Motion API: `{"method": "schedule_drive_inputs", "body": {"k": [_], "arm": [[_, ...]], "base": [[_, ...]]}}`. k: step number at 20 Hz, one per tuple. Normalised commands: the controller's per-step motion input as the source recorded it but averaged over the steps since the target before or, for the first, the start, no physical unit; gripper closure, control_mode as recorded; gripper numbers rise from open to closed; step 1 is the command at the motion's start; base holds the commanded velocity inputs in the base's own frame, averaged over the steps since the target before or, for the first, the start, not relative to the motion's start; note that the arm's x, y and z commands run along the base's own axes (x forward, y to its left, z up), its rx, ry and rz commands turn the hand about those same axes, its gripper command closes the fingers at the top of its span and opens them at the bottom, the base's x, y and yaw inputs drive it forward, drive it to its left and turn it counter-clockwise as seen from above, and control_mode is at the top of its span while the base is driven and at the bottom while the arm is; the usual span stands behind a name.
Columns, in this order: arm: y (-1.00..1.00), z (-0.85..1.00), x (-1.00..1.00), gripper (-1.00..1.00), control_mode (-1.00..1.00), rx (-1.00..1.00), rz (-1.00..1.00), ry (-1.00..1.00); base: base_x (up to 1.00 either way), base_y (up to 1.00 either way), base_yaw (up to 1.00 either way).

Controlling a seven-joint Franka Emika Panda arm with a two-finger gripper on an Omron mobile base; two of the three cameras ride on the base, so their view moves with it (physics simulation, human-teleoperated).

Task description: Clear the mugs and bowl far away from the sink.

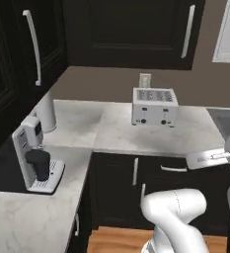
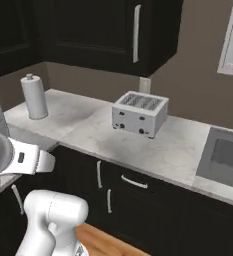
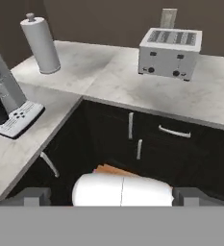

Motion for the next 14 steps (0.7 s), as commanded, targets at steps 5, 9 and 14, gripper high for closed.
{"method": "schedule_drive_inputs", "body": {"k": [5,9,14], "arm": [[0.0,0.0,0.0,-1.0,1.0,0.0,0.0,0.0],[0.0,0.0,0.0,-1.0,1.0,0.0,0.0,0.0],[0.0,0.0,0.0,-1.0,1.0,0.0,0.0,0.0]], "base": [[-0.03,-0.92,-0.66],[0.1,-1.0,-0.38],[0.05,-1.0,-0.15]]}}
